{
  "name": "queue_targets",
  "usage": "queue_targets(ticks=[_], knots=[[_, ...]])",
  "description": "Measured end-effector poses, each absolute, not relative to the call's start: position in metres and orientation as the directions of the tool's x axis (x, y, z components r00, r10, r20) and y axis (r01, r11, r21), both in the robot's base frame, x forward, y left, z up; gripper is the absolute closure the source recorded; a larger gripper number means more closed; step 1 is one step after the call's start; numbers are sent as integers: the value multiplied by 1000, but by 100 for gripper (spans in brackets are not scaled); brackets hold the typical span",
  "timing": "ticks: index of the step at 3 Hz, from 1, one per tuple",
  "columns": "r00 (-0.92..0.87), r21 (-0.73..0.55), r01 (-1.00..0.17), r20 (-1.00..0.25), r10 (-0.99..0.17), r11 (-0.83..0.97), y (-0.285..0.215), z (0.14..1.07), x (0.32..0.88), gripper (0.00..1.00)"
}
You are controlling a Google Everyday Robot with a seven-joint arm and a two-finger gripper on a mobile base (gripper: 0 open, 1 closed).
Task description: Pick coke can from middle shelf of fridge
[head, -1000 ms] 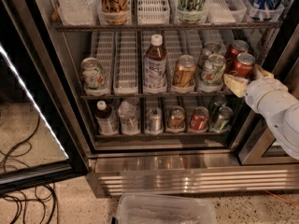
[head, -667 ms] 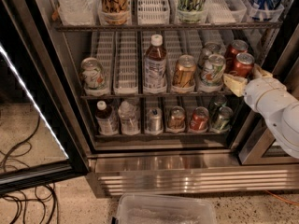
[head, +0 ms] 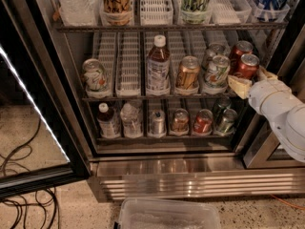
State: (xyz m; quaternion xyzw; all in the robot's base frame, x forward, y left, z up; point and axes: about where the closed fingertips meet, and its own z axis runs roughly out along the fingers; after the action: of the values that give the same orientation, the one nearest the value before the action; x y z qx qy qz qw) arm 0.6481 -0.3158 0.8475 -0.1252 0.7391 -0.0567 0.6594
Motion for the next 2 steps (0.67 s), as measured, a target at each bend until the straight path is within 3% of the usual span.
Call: queue_targets(ticks=[2], knots=[[-85, -247, -93, -963, -254, 965, -315, 852, 652, 31]])
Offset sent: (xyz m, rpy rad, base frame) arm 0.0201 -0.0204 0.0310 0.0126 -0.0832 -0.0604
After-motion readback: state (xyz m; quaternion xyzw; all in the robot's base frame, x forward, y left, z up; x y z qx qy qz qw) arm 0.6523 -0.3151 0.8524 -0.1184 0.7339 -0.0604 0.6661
